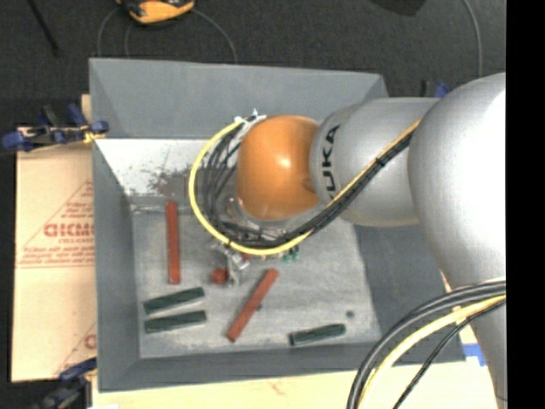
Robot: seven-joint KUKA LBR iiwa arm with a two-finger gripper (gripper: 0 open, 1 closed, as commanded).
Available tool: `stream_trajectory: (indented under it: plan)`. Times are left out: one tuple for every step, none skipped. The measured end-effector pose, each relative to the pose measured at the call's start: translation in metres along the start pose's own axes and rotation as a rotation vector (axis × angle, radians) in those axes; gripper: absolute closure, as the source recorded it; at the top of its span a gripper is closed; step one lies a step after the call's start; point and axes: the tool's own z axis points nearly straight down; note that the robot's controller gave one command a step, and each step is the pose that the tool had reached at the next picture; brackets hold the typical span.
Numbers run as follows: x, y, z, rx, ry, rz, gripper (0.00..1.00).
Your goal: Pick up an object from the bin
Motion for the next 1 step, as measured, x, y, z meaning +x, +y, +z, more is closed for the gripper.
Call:
stream_trajectory:
  plan:
    - [-0.0006, -0.0006, -0.0159, 0.001, 0.001, 0.001, 1.00]
